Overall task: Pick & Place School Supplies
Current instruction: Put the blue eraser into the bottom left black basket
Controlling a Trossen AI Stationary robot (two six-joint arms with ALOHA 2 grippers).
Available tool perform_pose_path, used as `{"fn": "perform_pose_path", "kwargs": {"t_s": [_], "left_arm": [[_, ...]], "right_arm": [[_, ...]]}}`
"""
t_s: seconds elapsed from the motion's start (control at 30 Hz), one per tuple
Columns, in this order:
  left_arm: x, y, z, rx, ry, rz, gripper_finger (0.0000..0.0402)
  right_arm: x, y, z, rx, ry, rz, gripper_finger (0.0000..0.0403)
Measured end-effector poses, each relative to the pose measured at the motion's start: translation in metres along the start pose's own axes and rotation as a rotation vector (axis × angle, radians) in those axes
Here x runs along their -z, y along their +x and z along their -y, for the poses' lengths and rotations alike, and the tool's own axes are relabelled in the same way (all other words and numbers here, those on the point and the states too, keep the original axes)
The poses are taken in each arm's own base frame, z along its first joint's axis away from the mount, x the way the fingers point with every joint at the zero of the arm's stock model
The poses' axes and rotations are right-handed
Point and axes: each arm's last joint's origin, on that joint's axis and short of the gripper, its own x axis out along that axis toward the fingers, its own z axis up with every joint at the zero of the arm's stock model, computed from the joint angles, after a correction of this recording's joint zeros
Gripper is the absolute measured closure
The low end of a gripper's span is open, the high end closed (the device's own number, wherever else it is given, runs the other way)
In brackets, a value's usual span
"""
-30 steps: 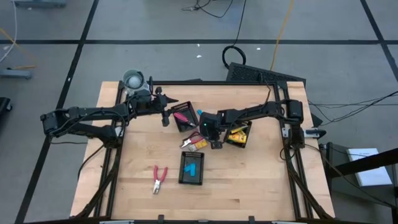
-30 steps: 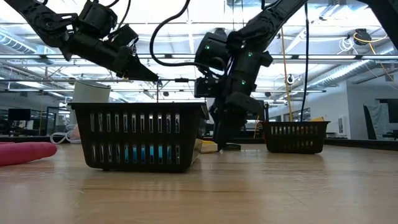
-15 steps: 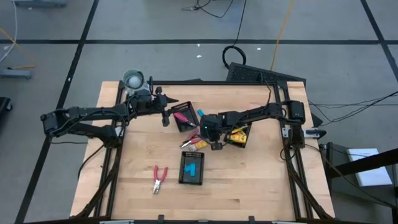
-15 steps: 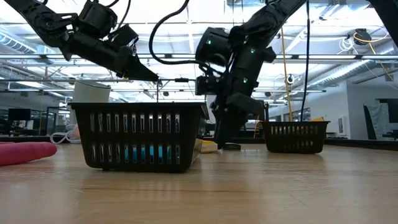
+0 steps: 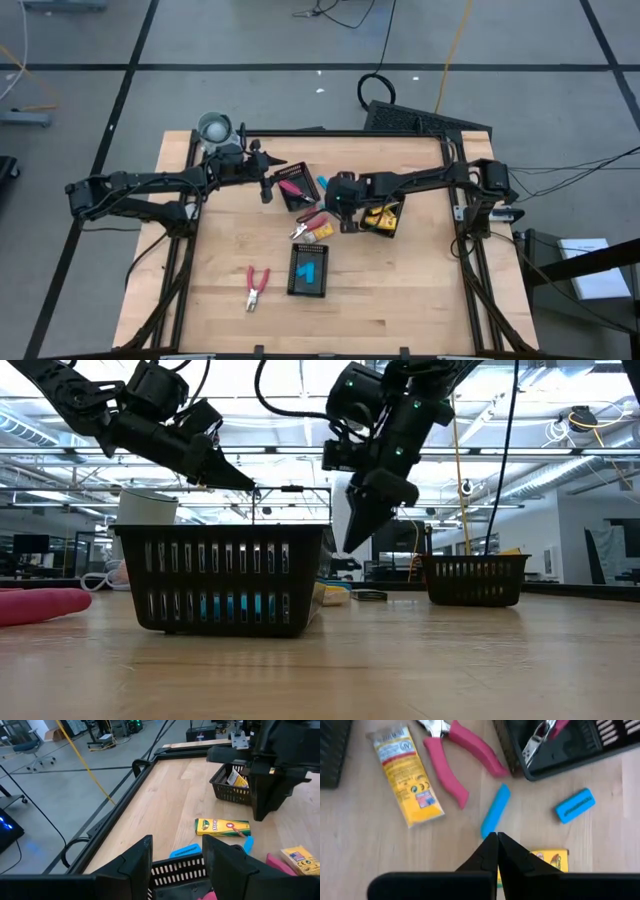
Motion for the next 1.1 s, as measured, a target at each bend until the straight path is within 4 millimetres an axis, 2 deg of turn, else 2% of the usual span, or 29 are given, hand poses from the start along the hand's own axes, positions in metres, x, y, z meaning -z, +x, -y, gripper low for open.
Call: {"fn": "perform_pose_path", "kwargs": {"t_s": [0.23,0.3,0.4,0.63,0.73,0.93,1.1], "left_arm": [[0.0,0.0,0.0,0.0,0.0,0.001,0.0225],[0.0,0.0,0.0,0.001,0.0,0.001,0.0225],[0.0,0.0,0.0,0.0,0.0,0.001,0.0225],[0.0,0.0,0.0,0.001,0.005,0.001,0.0225],[0.0,0.0,0.0,0.001,0.005,0.001,0.0225],[0.0,0.0,0.0,0.003,0.006,0.002,0.0225],[0.0,0.0,0.0,0.002,0.007,0.001,0.0225]], "right_arm": [[-0.002,0.003,0.0,-0.028,-0.014,0.027,0.0402],[-0.001,0.004,0.002,-0.028,-0.006,0.026,0.0391],[0.0,0.005,0.007,-0.06,0.031,0.033,0.0354],[0.0,0.005,0.017,-0.076,0.087,0.055,0.0224],[0.0,0.013,0.019,-0.076,0.097,0.057,0.019],[0.009,0.036,0.02,-0.102,0.118,-0.005,0.0189],[0.008,0.036,0.021,-0.099,0.111,0.006,0.021]]}}
